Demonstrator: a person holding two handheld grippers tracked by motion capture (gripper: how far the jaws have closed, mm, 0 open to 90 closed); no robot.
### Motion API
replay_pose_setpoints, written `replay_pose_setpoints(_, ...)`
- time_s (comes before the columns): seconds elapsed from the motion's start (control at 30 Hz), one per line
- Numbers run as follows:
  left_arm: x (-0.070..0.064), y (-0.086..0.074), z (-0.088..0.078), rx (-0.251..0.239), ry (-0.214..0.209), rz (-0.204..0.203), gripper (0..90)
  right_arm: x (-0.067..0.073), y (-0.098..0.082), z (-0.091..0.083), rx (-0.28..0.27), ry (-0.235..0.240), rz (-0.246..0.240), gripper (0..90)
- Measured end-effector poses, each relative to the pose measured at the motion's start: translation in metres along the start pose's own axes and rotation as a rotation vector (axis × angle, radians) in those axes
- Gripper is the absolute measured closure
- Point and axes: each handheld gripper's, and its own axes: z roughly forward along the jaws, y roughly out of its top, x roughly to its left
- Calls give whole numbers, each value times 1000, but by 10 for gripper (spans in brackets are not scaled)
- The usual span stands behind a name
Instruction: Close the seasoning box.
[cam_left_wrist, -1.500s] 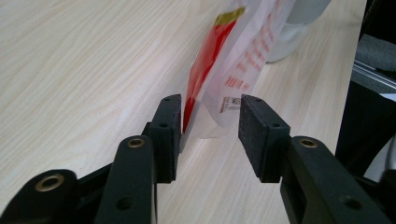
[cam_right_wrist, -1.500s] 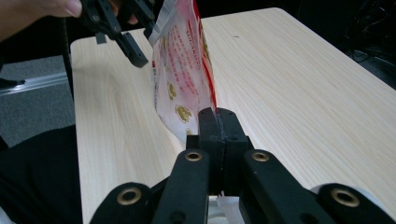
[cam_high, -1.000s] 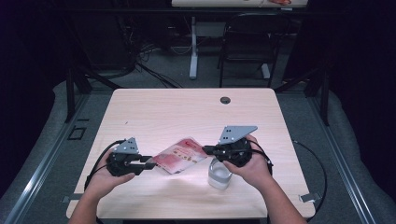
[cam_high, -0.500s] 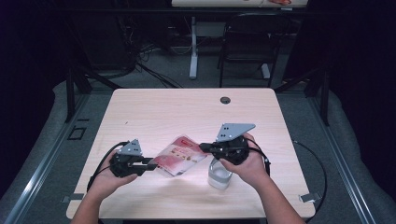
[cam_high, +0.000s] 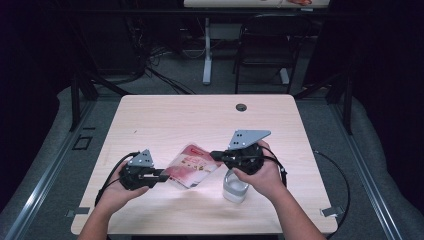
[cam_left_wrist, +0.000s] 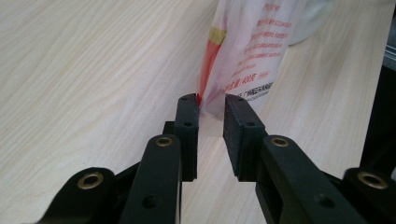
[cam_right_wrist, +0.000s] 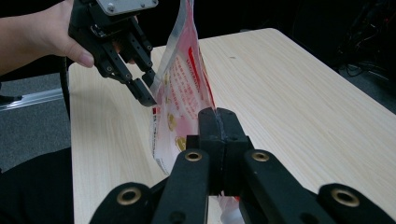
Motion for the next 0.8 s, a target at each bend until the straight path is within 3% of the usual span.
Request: replay_pose_setpoints(0.8,7,-8,14,8,28,-55,765,-1,4,14,14,2,-8,900)
